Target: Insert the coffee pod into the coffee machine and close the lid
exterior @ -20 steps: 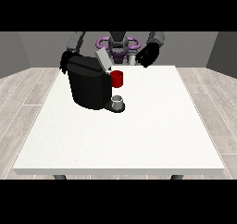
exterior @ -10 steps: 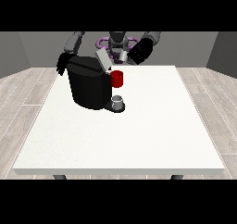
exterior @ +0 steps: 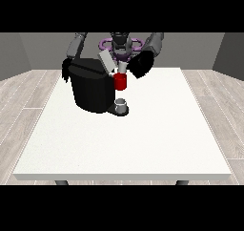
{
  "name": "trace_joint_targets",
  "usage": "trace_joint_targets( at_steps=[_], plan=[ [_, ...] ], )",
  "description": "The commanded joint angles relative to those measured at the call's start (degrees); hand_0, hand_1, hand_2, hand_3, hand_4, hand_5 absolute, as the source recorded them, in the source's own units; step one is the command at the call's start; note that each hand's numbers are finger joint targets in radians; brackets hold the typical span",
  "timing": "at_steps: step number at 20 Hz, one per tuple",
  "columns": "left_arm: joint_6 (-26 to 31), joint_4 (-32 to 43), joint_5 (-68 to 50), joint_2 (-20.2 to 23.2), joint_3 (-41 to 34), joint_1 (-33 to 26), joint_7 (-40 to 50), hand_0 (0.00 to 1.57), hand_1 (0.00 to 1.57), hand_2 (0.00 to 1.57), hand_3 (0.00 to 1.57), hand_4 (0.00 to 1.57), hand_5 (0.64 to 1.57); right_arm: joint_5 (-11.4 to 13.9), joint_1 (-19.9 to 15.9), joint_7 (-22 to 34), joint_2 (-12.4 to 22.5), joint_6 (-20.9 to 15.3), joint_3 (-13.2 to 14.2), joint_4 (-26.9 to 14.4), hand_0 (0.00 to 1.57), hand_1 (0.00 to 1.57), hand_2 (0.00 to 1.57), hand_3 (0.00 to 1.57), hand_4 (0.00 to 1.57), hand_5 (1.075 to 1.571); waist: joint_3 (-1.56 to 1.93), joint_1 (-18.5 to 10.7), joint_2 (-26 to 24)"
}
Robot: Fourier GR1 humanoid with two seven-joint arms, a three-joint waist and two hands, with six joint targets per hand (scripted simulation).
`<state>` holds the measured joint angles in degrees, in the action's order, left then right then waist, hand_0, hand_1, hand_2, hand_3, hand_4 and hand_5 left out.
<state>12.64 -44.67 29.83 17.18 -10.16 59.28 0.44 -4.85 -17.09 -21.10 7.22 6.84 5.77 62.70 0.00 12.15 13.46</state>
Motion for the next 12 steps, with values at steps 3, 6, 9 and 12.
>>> trace_joint_targets(
  at_steps=[3, 6, 9, 12],
  plan=[
    [-0.92, 1.99, -1.14, 1.99, -2.31, 2.9, 0.93, 1.51, 1.51, 1.5, 1.43, 0.6, 1.571, -0.65, -1.8, -1.07, 1.19, 1.6, 0.96, -1.47, 0.0, 0.0, 0.0, 0.0, 0.31, 1.571, 0.02, 0.91, 2.15],
    [-1.13, 2.98, -1.48, 4.13, -3.58, 5.36, 1.24, 1.45, 1.45, 1.48, 1.39, 0.6, 1.571, -1.12, -2.63, -1.38, 1.78, 3.39, 0.85, -1.54, 0.0, 0.0, 0.0, 0.0, 0.23, 1.571, 0.02, 2.53, 4.3],
    [1.0, 4.56, -2.81, 4.95, -4.31, 6.27, 0.29, 1.45, 1.45, 1.48, 1.39, 0.61, 1.571, 0.02, -4.03, 1.43, 1.26, 1.43, 0.04, -0.93, 0.0, 0.0, 0.0, 0.0, 0.17, 1.571, 0.0, 2.88, 4.89],
    [-0.44, 3.54, -1.11, 4.54, -2.97, 9.28, 3.94, 1.44, 1.44, 1.47, 1.36, 0.63, 1.571, -0.21, -6.08, -1.42, 0.81, 0.67, 1.34, -4.0, 0.0, 0.0, 0.0, 0.0, 0.26, 1.571, 0.04, 2.76, 5.8]
  ],
)
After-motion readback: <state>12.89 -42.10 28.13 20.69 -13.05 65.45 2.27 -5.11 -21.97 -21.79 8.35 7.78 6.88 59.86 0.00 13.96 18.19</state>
